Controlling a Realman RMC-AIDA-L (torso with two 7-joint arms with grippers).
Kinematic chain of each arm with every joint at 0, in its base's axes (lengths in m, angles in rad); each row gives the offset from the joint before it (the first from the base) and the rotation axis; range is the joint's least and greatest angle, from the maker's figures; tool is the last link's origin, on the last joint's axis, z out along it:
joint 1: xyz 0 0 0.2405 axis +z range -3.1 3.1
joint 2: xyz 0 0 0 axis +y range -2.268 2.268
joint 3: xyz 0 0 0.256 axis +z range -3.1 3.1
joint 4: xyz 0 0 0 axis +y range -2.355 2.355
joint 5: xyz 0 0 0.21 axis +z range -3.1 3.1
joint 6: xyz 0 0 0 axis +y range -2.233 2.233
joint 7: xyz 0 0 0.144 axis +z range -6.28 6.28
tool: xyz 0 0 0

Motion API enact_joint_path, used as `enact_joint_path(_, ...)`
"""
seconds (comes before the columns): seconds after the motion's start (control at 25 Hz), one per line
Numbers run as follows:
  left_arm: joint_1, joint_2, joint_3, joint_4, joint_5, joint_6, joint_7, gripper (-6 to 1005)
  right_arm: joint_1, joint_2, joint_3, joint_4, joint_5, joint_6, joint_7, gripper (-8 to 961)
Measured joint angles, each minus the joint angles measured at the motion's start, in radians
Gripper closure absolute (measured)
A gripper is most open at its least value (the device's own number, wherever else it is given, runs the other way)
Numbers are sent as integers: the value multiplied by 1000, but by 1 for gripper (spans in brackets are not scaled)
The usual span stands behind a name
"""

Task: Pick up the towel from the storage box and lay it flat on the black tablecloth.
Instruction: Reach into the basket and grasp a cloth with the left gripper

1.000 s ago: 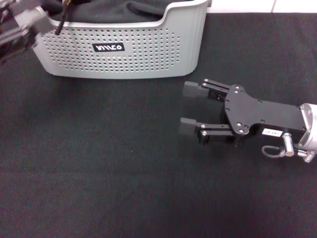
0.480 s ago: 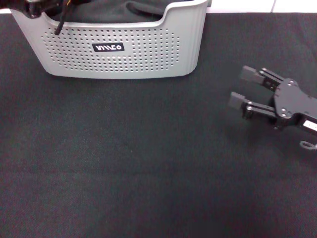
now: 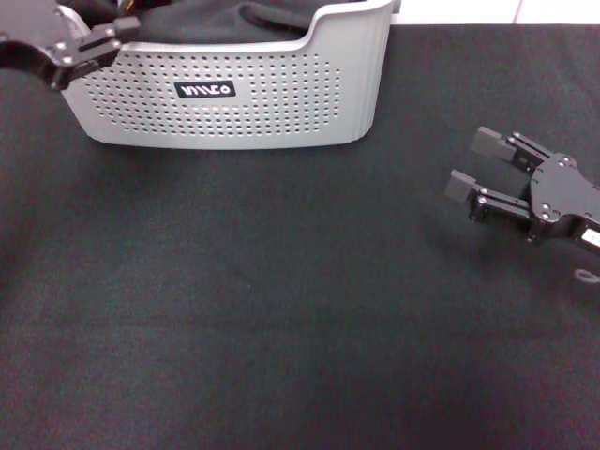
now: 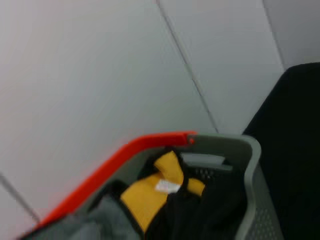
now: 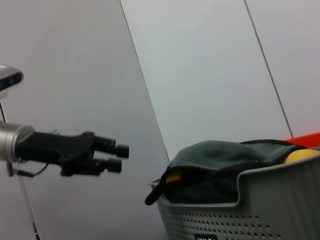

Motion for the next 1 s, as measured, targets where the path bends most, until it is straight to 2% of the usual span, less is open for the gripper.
enact_joint_path(0.24,16,-4,-1,-78,90,-19,-64,571,11,1,4,-4,0,25,0,84)
enact_joint_path(0.52,-63,-1,2,-254,117,-102,-53,606,15,0,4,-5,-6,31,0,84)
enact_joint_path(0.8,-114,0,5,-306,121,-111,-49,640,-6,2,4,-2,0,29,0,84)
enact_joint_path(1.0,-123,-1,21,-313,120,-127,-49,664,-7,3,4,-2,1,31,0,84)
